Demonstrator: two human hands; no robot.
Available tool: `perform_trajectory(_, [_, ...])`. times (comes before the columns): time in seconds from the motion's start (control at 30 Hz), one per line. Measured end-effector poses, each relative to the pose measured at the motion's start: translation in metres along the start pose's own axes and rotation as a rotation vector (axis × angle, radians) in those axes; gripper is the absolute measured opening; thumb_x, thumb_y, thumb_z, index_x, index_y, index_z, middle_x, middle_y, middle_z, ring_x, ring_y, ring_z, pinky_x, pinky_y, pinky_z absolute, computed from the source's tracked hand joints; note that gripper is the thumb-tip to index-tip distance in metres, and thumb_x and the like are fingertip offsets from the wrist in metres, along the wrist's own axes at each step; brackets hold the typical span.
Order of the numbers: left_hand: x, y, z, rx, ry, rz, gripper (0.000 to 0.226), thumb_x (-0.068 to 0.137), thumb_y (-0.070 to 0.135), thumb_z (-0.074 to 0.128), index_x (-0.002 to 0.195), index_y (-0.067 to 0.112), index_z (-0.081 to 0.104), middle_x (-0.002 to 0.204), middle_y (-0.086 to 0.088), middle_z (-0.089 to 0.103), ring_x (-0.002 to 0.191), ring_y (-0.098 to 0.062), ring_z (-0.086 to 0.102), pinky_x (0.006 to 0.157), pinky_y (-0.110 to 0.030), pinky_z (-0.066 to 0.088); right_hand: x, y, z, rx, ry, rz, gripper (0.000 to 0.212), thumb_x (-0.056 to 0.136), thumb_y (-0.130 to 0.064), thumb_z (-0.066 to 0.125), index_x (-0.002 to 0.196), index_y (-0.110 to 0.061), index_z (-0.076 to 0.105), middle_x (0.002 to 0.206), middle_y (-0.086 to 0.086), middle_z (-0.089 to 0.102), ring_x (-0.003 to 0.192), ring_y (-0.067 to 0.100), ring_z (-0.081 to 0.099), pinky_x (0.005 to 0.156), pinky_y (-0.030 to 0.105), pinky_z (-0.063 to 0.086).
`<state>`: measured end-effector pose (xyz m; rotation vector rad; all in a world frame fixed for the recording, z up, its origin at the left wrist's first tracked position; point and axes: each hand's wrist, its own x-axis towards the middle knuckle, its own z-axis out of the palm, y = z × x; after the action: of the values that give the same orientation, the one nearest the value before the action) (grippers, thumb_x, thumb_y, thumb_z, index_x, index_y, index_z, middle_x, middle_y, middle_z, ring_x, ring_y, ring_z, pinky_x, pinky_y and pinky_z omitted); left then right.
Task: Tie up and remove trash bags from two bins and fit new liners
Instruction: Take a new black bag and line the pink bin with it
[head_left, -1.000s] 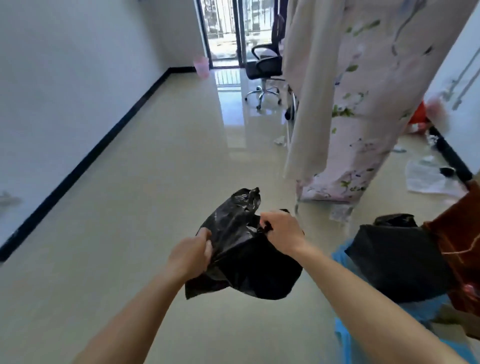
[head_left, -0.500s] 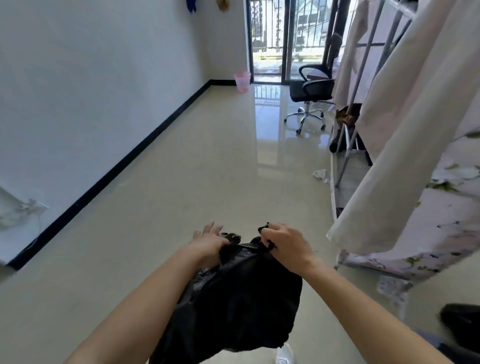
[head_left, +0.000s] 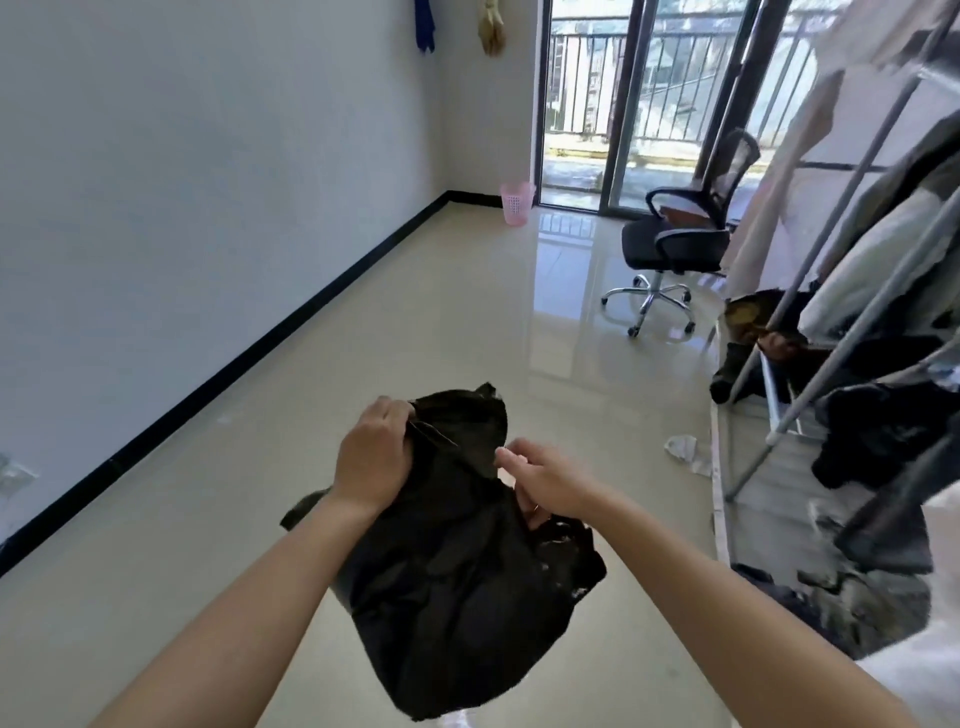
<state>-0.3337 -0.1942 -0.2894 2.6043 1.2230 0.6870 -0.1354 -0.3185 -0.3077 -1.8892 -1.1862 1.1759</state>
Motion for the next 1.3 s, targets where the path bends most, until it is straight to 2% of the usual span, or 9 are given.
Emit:
perform_trajectory(0.1, [0.079,-0.028,0.021,-0.087,-0.027,0.028,0.044,0.083,-0.005,0.056,0.127,-0.003,0.056,0.122,-0.016,0.055,0.102,-0.035,0.061,0.089,-0.041,0.052,0.098,-0.005,-0.016,0.050,-0.009,0.123,0.025,0.096,-0.039,0.059,0.107,-0.017,0.058,0.070,0.001,0.061,0.053,0.014,0.062,0.052,0.035,0.060])
perform_trajectory(0.2, [0.160,-0.052,0.032,-0.170,-0.058,0.054,0.054,0.085,0.001,0.054,0.138,-0.003,0.045,0.135,-0.012,0.042,0.106,-0.033,0.058,0.093,-0.035,0.047,0.176,-0.018,-0.037,-0.029,-0.010,0.209,0.051,0.079,-0.042,0.069,0.121,-0.020,0.049,0.089,0.003,0.064,0.066,0.020,0.064,0.052,0.031,0.056])
perform_trajectory(0.4, [0.322,-0.070,0.067,-0.334,-0.105,0.087,0.056,0.090,0.017,0.041,0.143,0.000,0.039,0.138,-0.002,0.037,0.119,-0.016,0.046,0.096,-0.002,0.023,0.297,-0.041,-0.100,-0.006,-0.037,0.217,0.110,0.064,-0.052,0.069,0.156,-0.018,0.020,0.157,0.010,0.032,0.142,0.022,0.038,0.113,0.034,0.036])
perform_trajectory(0.6, [0.478,-0.065,0.149,-0.449,-0.082,0.086,0.060,0.103,0.042,0.037,0.147,0.001,0.036,0.146,-0.007,0.037,0.132,-0.009,0.031,0.098,0.006,0.008,0.425,-0.031,-0.164,0.110,-0.135,0.111,0.042,0.099,-0.008,0.058,0.140,-0.004,0.051,0.142,0.012,0.052,0.125,0.017,0.054,0.102,0.025,0.045])
perform_trajectory(0.73, [0.621,-0.060,0.204,-0.468,-0.133,0.067,0.080,0.096,0.059,0.026,0.152,0.003,0.027,0.155,-0.008,0.029,0.140,-0.010,0.023,0.104,0.002,0.005,0.552,-0.028,-0.241,0.117,0.023,0.174,0.036,0.104,-0.009,0.046,0.135,0.009,0.051,0.142,0.020,0.052,0.134,0.031,0.047,0.108,0.037,0.038])
perform_trajectory(0.83, [0.717,-0.064,0.225,-0.425,-0.133,0.055,0.078,0.096,0.060,0.025,0.150,0.004,0.032,0.150,-0.006,0.035,0.139,-0.017,0.034,0.111,-0.019,0.020,0.628,-0.050,-0.306,0.087,0.082,0.154,0.033,0.104,-0.008,0.046,0.134,0.003,0.055,0.133,0.004,0.054,0.129,0.021,0.048,0.091,0.017,0.041])
perform_trajectory(1.07, [0.896,-0.126,0.258,-0.371,0.046,-0.088,0.059,0.092,0.064,0.029,0.106,0.018,0.063,0.110,0.004,0.054,0.104,-0.013,0.052,0.093,-0.027,0.040,0.822,-0.108,-0.450,-0.104,0.422,0.167,0.026,0.100,-0.029,0.050,0.114,-0.015,0.067,0.119,0.014,0.069,0.113,0.031,0.062,0.091,0.034,0.047])
perform_trajectory(1.2, [1.001,-0.176,0.289,-0.260,0.216,-0.142,0.040,0.083,0.055,0.066,0.092,0.021,0.048,0.095,0.006,0.047,0.088,-0.014,0.046,0.074,-0.026,0.046,0.941,-0.150,-0.501,-0.181,0.473,0.086,0.026,0.096,-0.031,0.051,0.110,-0.018,0.069,0.113,0.008,0.071,0.109,0.029,0.062,0.086,0.033,0.047])
perform_trajectory(1.3, [1.090,-0.204,0.312,-0.142,0.339,-0.077,0.059,0.068,0.032,0.086,0.106,0.010,0.046,0.118,-0.012,0.048,0.112,-0.027,0.043,0.095,-0.048,0.048,1.033,-0.182,-0.533,-0.227,0.487,0.027,0.024,0.095,-0.033,0.053,0.111,-0.025,0.069,0.111,0.003,0.072,0.106,0.025,0.063,0.078,0.027,0.042])
